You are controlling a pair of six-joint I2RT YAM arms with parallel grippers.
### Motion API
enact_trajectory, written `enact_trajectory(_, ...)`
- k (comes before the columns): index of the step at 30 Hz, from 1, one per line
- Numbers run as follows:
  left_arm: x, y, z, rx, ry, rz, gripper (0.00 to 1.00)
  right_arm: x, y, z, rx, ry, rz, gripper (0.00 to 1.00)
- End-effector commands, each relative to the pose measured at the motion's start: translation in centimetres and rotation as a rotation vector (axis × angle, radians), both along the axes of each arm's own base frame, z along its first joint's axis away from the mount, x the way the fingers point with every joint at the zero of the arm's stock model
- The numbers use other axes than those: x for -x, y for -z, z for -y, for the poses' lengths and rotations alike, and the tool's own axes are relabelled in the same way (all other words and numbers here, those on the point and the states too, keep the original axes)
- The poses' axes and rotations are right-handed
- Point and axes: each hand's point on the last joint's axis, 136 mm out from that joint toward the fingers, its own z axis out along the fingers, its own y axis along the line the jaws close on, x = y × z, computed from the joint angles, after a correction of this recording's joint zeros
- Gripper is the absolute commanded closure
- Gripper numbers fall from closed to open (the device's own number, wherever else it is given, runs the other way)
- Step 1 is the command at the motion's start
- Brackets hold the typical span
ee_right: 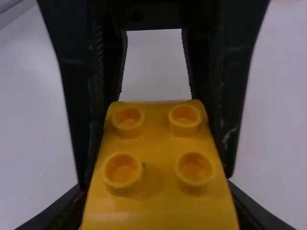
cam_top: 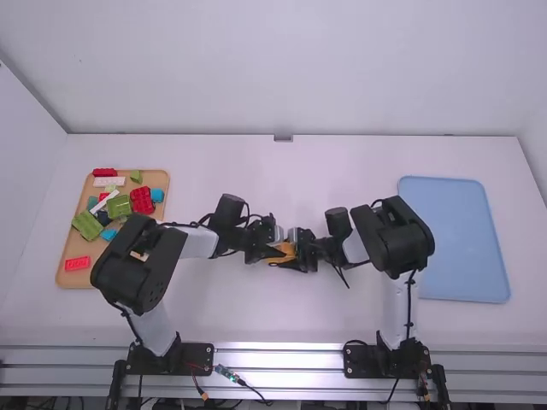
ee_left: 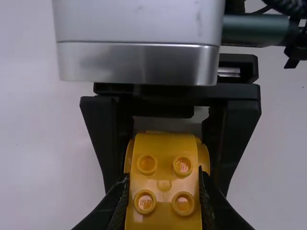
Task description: Assemble lego blocks to make yellow taxi
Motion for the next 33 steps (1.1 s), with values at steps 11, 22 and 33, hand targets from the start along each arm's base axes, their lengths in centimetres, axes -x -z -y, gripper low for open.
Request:
enact_trajectory(11, -0.2, 1.0, -0.9, -0.05, -0.036, -0.028, 0.98, -0.3, 0.5, 0.5, 0.003, 0.019, -0.02, 0.52)
enact_trajectory(22, 1.6, 0.5, -0.4, 0.056, 0.024, 0.014, 0.98, -0.1, 0.5, 0.4, 0.002, 0.013, -0.024, 0.53)
enact_trajectory(33, 1.3, 0.3, 0.3, 0.072, 0.024, 0.009, 0.98, 0.3, 0.4, -0.2, -0.001, -0.011, -0.018, 0.53)
